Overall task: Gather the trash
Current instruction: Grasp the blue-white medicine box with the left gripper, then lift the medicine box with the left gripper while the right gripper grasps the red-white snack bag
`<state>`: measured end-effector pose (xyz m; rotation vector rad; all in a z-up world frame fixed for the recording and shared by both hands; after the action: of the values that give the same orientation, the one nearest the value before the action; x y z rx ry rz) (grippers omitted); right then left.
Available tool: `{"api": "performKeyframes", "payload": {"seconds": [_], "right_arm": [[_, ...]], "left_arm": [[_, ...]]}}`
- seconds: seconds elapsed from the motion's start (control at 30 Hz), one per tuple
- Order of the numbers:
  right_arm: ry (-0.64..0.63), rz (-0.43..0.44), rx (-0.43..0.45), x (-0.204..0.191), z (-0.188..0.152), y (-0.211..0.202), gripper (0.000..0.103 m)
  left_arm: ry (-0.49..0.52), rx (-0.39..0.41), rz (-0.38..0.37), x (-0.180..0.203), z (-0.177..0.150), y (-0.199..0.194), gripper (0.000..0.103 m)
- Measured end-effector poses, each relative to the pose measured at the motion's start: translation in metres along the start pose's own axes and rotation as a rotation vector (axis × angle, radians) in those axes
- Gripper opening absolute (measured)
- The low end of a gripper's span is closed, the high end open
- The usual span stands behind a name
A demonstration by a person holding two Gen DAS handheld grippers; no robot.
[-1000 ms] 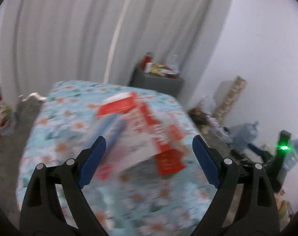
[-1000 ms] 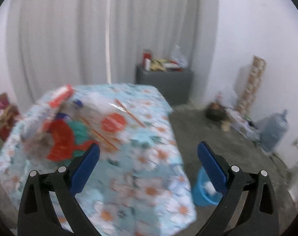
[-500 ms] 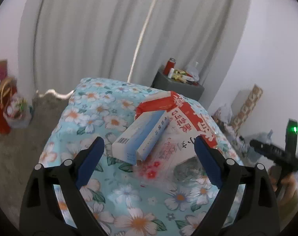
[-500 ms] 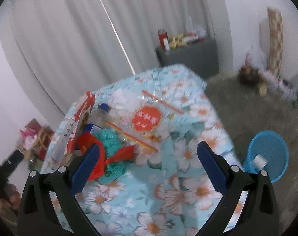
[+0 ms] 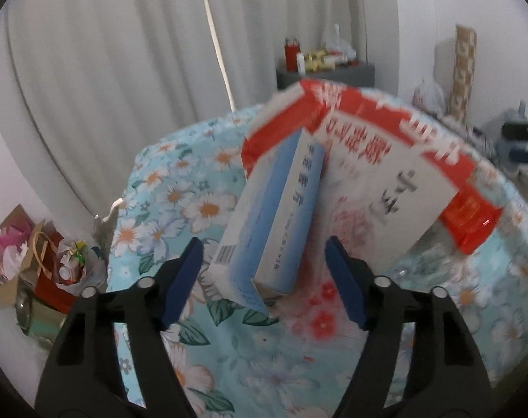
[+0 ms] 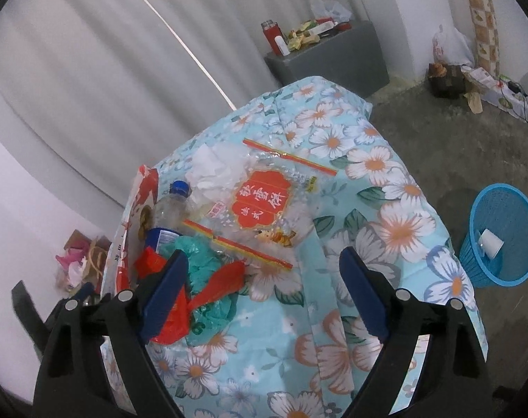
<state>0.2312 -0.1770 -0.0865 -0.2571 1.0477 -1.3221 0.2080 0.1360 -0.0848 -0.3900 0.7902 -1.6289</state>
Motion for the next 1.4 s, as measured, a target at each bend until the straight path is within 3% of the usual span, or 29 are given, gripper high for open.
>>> {"api": "performKeyframes", "payload": {"seconds": [0.17,0.33,0.47,0.63,0.8,1.0,1.4], "right_arm": [[-0.002,0.008,-0.017,-0.003,-0.002,0.005,0.081],[-0.036,0.121,-0.014,-0.031,-0.001,-0.002,0.072],[-0.136,0.253,0.004,-0.080,-0.002,-0.014,0.067],[-0.206,0.404,-0.056,-0.137,-0.017,-0.009,0.056],[-0.251,0.391,-0.083,-0.159,-0.026,0.003,0.053],[-0.176,0.402,-0.084,-0.153,-0.013,0.005,0.053],[-0.018,0.317,-0.131,-0.134,-0.001,0.046,0.053]], "left_arm": [[-0.013,-0.023,-0.021,-0.006,-0.004,0.010,0.041],[-0.061,-0.004,-0.026,-0.020,-0.001,0.008,0.037],[-0.132,-0.006,-0.050,-0.035,0.001,0.006,0.036],[-0.211,-0.009,-0.071,-0.048,0.000,0.008,0.034],[-0.258,-0.014,-0.101,-0.054,-0.004,0.009,0.034],[-0.291,-0.001,-0.117,-0.058,-0.004,0.010,0.034],[-0.346,0.030,-0.146,-0.066,-0.006,0.010,0.034]]}}
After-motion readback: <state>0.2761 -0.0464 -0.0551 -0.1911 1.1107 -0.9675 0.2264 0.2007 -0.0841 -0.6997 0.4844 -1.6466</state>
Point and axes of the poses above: each gripper's, at about its wrist camera, not at the fingertips, and y roughly the way its jaws point, x to its right, z to its top, the point moved 9 cm from there along y, roughly the way its jaws point
